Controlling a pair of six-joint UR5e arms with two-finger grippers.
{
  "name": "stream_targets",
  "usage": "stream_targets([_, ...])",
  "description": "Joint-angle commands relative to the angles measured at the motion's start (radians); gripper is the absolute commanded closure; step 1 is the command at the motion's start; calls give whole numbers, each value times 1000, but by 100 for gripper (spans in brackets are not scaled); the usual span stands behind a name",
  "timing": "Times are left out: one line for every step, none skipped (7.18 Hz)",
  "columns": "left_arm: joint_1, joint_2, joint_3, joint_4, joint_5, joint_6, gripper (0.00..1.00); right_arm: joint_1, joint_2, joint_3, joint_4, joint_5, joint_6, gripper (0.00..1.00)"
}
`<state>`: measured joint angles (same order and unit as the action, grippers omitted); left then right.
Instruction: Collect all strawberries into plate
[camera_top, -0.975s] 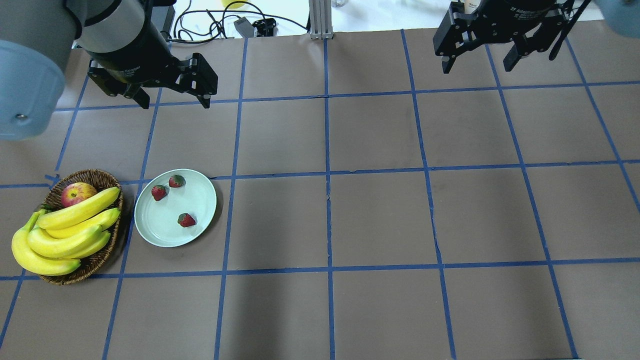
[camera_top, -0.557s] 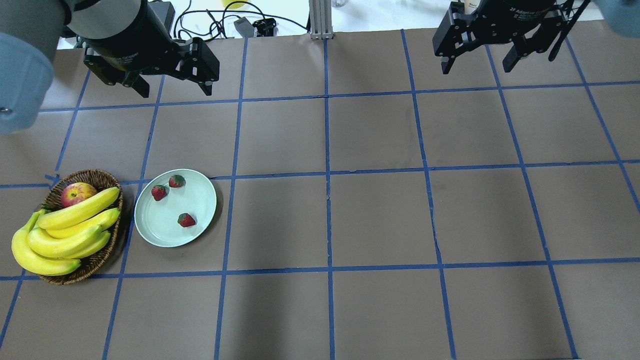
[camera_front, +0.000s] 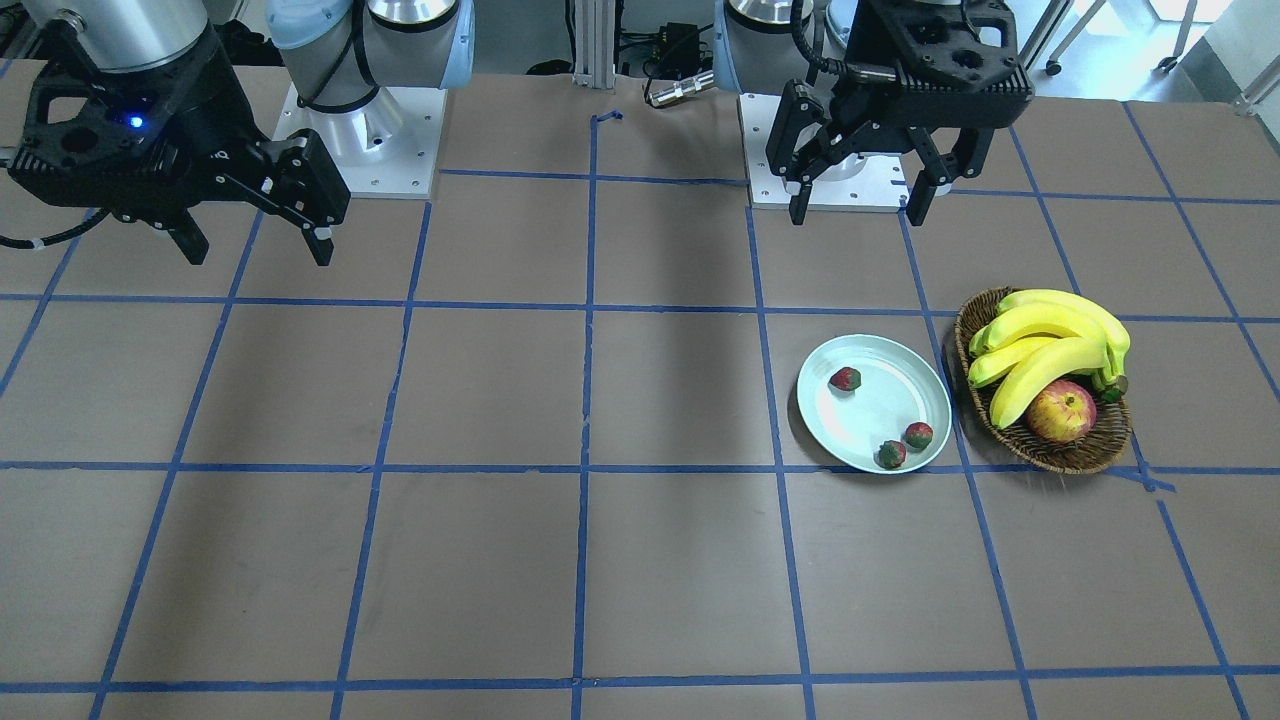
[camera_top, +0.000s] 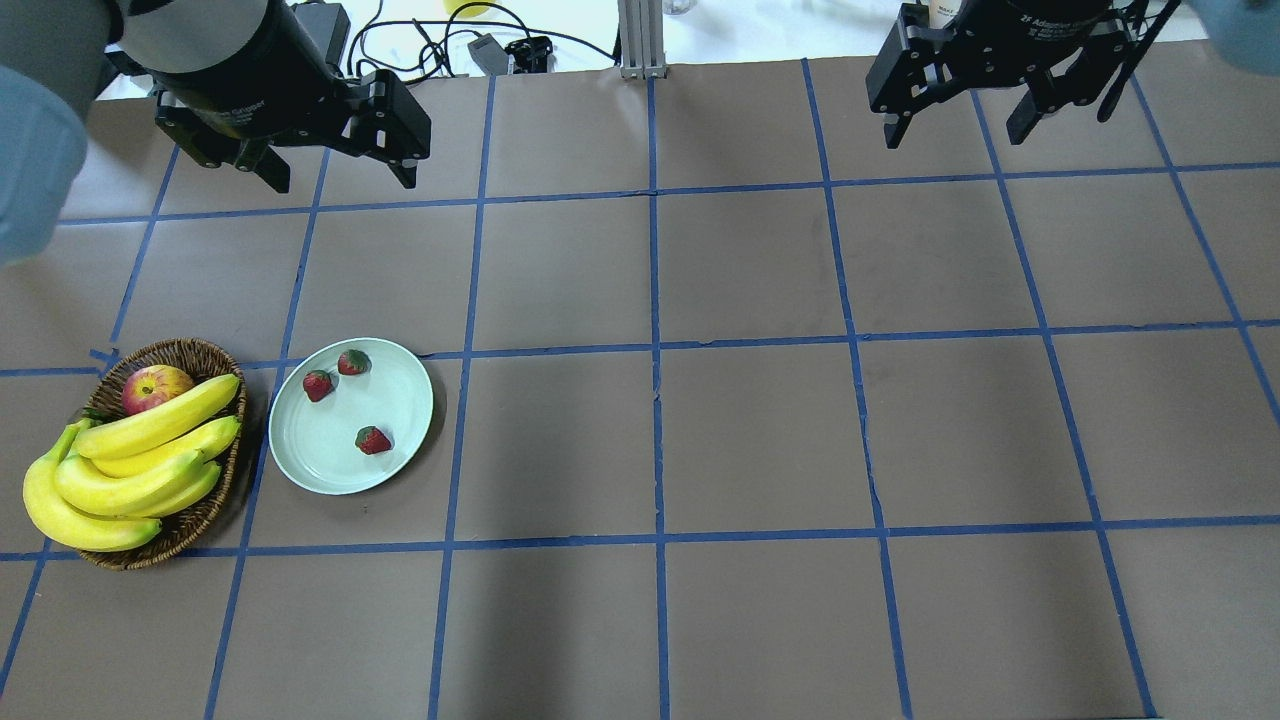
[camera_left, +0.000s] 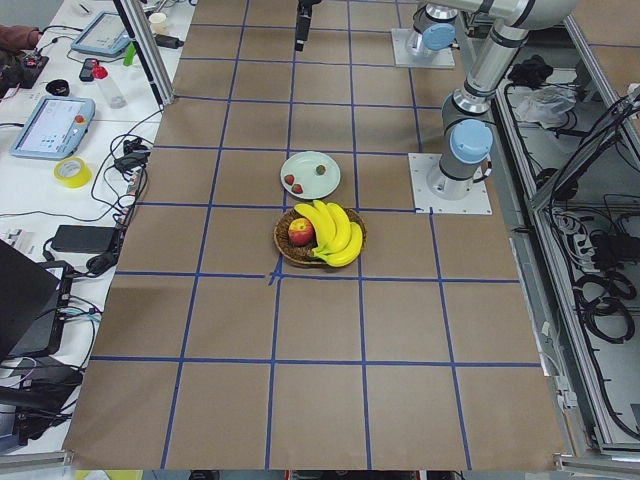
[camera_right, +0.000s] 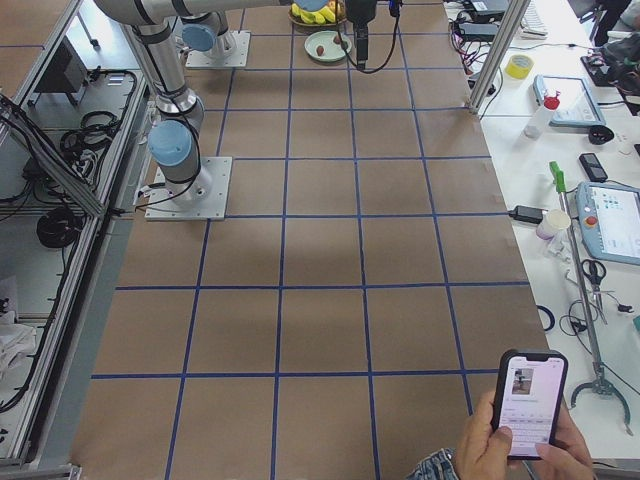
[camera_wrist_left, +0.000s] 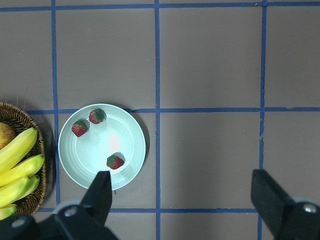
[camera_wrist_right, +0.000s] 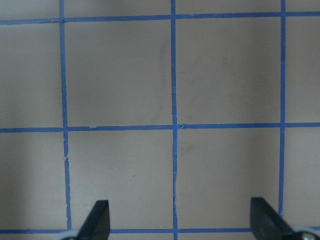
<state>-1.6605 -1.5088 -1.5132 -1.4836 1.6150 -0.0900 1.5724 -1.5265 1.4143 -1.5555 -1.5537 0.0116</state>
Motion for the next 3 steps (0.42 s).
stream_targets([-7,13,-2,-10,0,1,0,0,-1,0,0,0,1,0])
stream_targets([-8,22,-2,-24,-1,1,0,0,0,0,0,0,-1,0])
stream_targets([-8,27,-2,-24,-13,1,0,0,0,0,2,0,-1,0])
